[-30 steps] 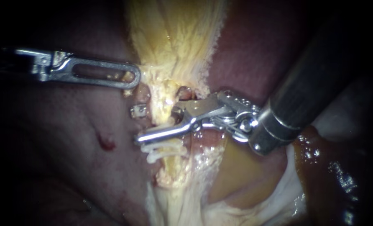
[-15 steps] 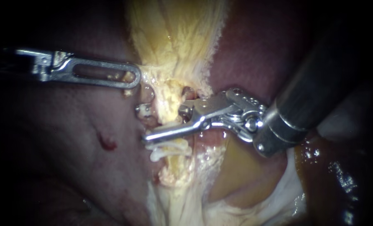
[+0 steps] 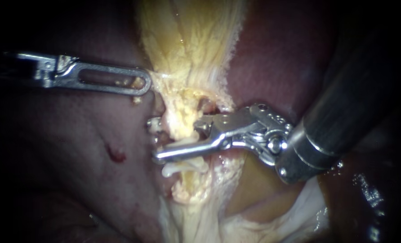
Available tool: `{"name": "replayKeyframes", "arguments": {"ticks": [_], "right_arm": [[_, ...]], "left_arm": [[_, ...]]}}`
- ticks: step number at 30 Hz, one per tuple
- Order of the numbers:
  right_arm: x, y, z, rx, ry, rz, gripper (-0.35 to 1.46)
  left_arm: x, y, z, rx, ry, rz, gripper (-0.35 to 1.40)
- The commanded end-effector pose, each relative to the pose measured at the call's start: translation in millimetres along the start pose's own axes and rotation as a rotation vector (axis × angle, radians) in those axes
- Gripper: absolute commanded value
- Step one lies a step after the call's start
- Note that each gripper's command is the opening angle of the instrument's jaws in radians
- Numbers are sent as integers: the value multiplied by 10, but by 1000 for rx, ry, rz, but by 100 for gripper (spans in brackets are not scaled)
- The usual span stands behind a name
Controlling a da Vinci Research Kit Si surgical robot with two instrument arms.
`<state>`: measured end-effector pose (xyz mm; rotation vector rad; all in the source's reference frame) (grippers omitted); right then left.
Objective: Clipping third clip left tube
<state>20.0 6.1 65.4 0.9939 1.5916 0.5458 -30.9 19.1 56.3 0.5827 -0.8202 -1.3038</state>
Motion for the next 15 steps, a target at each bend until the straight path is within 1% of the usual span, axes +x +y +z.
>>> {"name": "replayKeyframes", "arguments": {"ticks": [1, 6, 9, 15], "right_arm": [[1, 0, -1, -4, 0, 0, 49], [1, 3, -3, -13, 2, -1, 45], [0, 6, -8, -21, 2, -1, 39], [-1, 8, -20, -44, 4, 0, 19]], "left_arm": [[0, 0, 0, 0, 0, 0, -35], [0, 0, 0, 0, 0, 0, -35], [0, 0, 0, 0, 0, 0, -35], [0, 0, 0, 0, 0, 0, -35]]}}
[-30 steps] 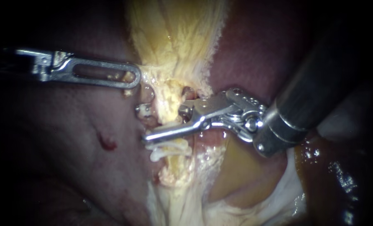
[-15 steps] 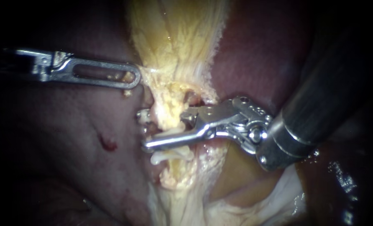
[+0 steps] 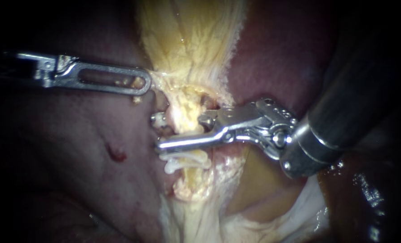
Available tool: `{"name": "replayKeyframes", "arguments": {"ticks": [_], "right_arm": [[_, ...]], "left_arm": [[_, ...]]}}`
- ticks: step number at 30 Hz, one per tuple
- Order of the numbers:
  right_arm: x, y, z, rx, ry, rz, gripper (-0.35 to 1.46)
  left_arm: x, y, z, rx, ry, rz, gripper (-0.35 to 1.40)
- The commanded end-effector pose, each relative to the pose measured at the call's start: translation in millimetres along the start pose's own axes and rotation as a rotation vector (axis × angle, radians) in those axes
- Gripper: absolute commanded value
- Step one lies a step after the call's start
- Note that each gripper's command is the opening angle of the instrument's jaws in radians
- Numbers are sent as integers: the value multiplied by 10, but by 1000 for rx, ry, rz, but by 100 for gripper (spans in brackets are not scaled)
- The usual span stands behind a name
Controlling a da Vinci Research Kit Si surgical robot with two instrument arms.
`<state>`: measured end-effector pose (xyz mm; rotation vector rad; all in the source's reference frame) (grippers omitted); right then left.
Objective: Clipping third clip left tube
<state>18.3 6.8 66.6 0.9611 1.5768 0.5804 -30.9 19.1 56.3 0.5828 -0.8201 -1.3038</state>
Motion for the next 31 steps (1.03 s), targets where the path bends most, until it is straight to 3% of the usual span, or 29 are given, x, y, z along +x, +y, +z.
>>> {"name": "replayKeyframes", "arguments": {"ticks": [1, 8, 14, 21, 31], "right_arm": [[0, 0, -1, -3, 0, 0, 12], [1, -1, -7, -15, 2, 2, -35], [-1, 0, -9, -27, 5, 3, -35], [-6, 1, -8, 72, -35, -9, -35], [-5, 2, -9, 68, -34, -9, -35]], "left_arm": [[0, 0, 0, 0, 0, 0, -35], [0, 0, 0, 0, 0, 0, -35], [0, 0, 0, 0, 0, 0, -35], [-1, 1, 0, 1, 0, 0, -35], [-1, 1, 1, 1, 0, 0, -35]]}}
